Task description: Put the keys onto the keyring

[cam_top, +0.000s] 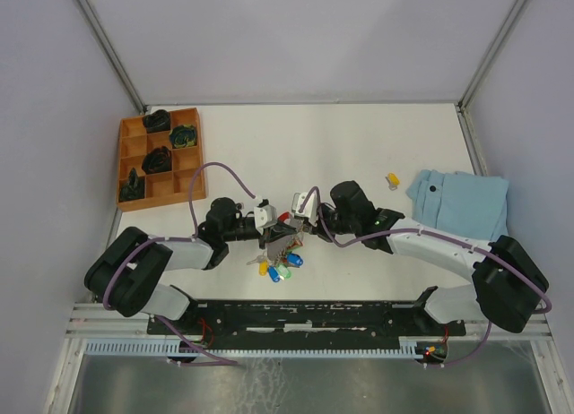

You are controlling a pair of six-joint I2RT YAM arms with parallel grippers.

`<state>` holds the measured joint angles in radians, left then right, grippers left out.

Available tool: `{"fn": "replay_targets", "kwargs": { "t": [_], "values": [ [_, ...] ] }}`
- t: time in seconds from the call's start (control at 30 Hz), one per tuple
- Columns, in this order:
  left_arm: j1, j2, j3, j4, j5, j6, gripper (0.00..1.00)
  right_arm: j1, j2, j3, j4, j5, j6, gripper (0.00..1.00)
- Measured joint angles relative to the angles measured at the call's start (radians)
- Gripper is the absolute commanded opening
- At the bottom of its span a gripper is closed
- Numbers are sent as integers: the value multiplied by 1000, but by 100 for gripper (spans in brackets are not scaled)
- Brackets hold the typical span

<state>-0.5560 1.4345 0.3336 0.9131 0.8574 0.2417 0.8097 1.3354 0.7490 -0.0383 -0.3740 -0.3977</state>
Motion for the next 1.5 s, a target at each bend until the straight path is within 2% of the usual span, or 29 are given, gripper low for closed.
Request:
{"fn": "replay_targets", "kwargs": {
  "t": [1.5],
  "values": [
    [0,0,0,-3,20,0,3,2,7,0,-40,-22,-50,1]
  ]
}}
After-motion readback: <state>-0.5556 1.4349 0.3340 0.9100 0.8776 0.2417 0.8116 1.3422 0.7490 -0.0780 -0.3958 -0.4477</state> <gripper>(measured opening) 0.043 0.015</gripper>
